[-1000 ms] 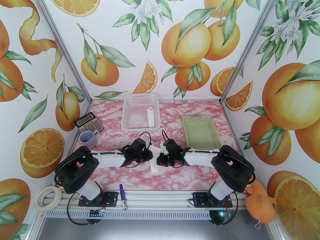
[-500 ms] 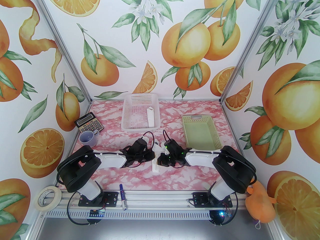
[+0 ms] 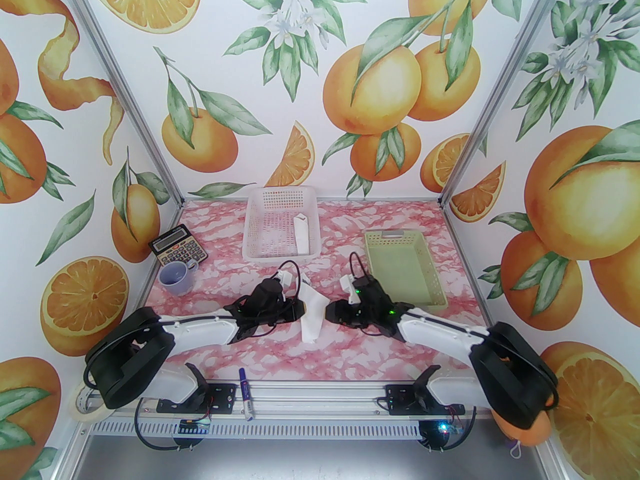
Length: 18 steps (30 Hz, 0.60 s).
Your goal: Place the utensils on the paper napkin and roll it up
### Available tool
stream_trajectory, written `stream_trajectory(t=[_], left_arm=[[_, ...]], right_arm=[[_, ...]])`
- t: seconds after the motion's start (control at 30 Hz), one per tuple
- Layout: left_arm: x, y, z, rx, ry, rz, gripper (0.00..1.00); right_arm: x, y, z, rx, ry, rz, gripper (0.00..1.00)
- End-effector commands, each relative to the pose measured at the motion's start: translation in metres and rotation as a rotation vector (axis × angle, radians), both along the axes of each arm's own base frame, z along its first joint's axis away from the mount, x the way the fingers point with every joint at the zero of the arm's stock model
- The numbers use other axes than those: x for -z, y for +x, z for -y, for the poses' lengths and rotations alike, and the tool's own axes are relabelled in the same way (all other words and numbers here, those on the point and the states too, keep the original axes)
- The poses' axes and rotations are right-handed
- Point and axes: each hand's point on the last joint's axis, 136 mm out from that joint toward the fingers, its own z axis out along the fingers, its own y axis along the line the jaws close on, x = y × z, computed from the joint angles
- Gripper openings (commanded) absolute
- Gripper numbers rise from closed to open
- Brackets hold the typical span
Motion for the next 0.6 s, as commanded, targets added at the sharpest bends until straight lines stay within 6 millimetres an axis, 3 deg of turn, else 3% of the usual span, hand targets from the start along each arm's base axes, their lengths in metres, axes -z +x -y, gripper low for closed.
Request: stream_trajectory(t=[0.0, 0.3, 0.57], left_arm=[[-0.032, 0.007, 0.006, 0.021, -0.083, 0.106, 0.0], [-0.097, 0.005, 0.002, 0.049, -0.182, 0.3, 0.0], [-0.174, 0.004, -0.008, 0.063, -0.266, 0.542, 0.0]], right_arm=[[-0.021, 0.004, 0.0, -0.013, 0.108, 0.063, 0.45], [-0.087, 0.009, 0.005, 0.007, 0.359, 0.273, 0.74], [-0.168, -0.004, 0.001, -0.06, 0.617, 0.515, 0.98]])
